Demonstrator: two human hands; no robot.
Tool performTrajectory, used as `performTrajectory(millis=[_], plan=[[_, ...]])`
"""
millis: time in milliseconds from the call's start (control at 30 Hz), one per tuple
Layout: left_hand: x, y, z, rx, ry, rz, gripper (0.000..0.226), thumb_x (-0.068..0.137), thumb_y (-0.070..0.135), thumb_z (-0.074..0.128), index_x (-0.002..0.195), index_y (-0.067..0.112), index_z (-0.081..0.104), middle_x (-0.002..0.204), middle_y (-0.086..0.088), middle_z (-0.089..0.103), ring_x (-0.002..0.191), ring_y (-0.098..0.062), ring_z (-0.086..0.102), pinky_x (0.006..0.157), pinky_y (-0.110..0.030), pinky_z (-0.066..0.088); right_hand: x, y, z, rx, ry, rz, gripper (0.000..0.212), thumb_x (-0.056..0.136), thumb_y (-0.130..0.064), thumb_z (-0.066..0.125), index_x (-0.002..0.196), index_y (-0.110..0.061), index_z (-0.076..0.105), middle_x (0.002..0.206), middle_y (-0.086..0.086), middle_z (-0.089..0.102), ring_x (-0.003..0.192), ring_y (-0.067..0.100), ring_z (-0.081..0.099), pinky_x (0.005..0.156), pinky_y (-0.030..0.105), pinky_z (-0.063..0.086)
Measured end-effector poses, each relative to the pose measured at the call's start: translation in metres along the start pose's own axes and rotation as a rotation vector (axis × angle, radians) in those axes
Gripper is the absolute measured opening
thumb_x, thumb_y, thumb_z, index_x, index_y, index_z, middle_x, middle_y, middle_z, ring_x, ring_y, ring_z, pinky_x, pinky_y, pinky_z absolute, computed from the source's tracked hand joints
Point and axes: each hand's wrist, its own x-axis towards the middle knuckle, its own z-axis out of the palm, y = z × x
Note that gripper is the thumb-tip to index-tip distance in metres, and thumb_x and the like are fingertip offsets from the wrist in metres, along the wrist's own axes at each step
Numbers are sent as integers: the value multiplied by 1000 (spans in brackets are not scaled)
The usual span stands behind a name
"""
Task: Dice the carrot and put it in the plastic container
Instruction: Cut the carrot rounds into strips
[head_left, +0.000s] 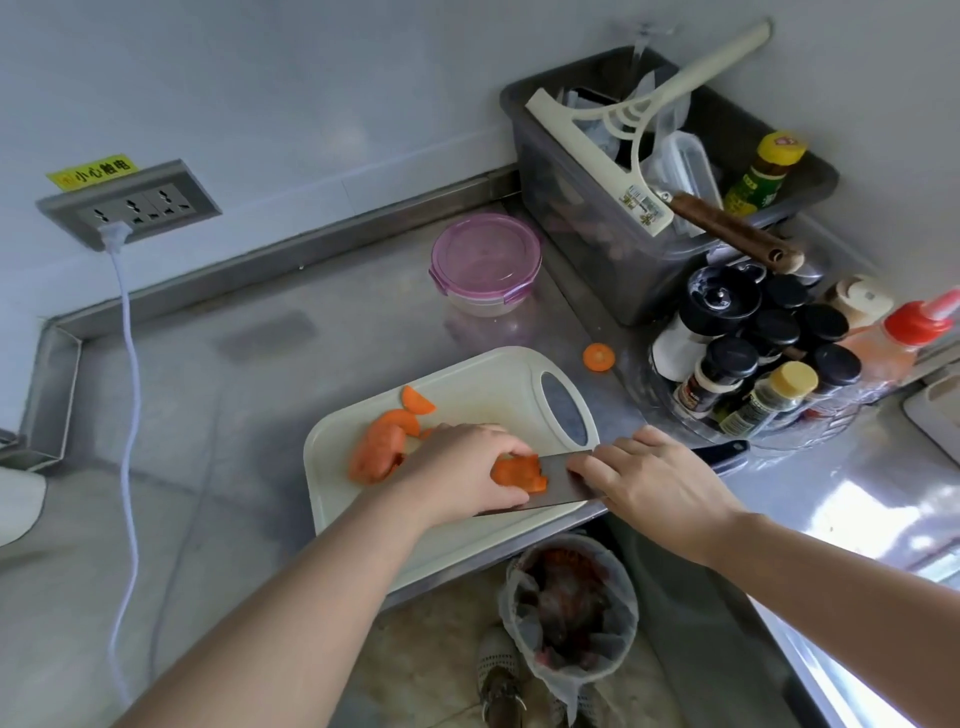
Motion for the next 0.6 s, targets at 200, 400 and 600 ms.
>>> performTrajectory(millis=[200, 400, 600], plan=[[1, -4, 18, -67, 72, -21, 42, 82, 40, 67, 122, 31, 62, 121, 14, 60, 111, -7, 55, 95, -30, 42, -1, 2, 12, -22, -51, -15, 39, 66, -11, 78, 100, -19, 61, 72, -4, 60, 62, 19, 60, 64, 30, 42], [7, -8, 28, -73, 134, -56, 41, 80, 43, 66, 119, 31, 62, 118, 15, 61, 110, -8, 55, 94, -32, 42, -4, 3, 12, 2, -40, -2, 35, 68, -9, 77, 99, -19, 62, 70, -4, 59, 59, 19, 58, 61, 30, 43], [10, -12, 28, -49, 151, -89, 32, 84, 40, 63, 115, 32, 63, 114, 14, 61, 108, -9, 54, 87, -26, 39, -15, 6, 8, 17, -51, 14, 40, 67, -9, 79, 102, -18, 63, 71, -4, 60, 61, 19, 60, 61, 30, 45]])
